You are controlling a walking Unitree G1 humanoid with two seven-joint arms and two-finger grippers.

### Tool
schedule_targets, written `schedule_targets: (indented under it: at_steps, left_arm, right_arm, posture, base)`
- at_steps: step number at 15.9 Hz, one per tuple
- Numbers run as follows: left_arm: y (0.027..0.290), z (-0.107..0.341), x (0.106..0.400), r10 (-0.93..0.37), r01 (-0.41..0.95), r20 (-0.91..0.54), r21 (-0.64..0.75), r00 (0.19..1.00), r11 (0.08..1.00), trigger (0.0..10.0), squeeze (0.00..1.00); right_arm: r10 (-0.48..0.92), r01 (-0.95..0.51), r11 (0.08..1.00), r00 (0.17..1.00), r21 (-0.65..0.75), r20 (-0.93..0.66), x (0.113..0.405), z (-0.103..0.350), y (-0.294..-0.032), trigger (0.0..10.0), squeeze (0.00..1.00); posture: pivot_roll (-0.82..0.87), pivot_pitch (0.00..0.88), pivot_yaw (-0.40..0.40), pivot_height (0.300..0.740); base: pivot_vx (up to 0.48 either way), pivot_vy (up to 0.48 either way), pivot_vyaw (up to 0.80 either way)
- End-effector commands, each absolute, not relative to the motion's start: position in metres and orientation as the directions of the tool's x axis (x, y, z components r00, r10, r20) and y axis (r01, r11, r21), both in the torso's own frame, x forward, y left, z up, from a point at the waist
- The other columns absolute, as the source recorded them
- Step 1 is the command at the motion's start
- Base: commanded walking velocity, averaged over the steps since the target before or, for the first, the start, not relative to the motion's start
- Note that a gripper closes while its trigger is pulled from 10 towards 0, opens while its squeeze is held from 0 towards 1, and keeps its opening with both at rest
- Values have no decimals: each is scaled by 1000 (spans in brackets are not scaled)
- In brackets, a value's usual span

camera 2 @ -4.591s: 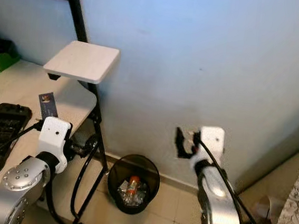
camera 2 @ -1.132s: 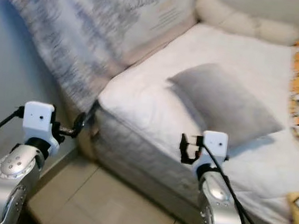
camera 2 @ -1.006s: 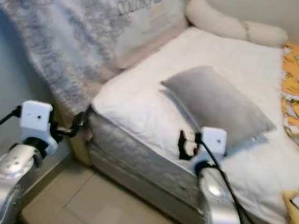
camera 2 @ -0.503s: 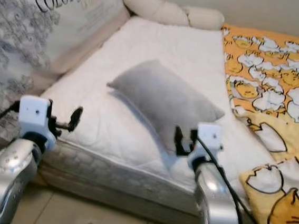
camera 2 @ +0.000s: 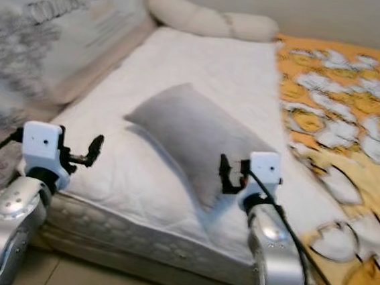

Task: Clean up the room

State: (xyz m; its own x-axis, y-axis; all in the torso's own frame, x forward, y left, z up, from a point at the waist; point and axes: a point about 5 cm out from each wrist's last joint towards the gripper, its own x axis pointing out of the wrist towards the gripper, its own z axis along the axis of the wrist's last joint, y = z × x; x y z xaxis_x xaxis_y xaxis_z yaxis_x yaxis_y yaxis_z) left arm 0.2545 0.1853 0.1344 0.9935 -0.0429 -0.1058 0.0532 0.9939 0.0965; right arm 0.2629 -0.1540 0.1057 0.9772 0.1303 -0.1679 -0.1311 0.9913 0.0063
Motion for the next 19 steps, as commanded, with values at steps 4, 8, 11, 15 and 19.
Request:
schedule_targets:
  at_steps: [4, 8, 11, 15, 19]
  left_arm:
    - [186, 134, 255, -59, 71, -110, 109, 992, 991, 10000, 0]
    - [184, 134, 256, -74, 87, -111, 108, 991, 990, 10000, 0]
    - [183, 133, 255, -85, 98, -116, 113, 990, 989, 10000, 0]
    - [183, 133, 252, -111, 123, -117, 108, 987, 986, 10000, 0]
    - [180, 132, 251, -126, 141, -125, 120, 984, 983, 10000, 0]
  right_arm:
    - [155, -156, 988, 975, 5, -157, 264, 106, -147, 10000, 0]
    - [128, -127, 992, 975, 19, -183, 257, 101, -147, 10000, 0]
    - [118, -116, 993, 977, 22, -178, 256, 100, -150, 10000, 0]
    - [120, -119, 993, 976, 17, -181, 253, 99, -150, 10000, 0]
    - [110, -109, 994, 977, 17, -184, 253, 98, -152, 10000, 0]
  posture:
    - [43, 0, 18, 740]
    - [38, 0, 24, 740]
    - [37, 0, 30, 740]
    - [41, 0, 38, 740]
    - [44, 0, 40, 740]
  base:
    - [333, 0, 0]
    - [331, 0, -200]
    - [333, 0, -533]
    - [246, 0, 0]
    - [0, 0, 0]
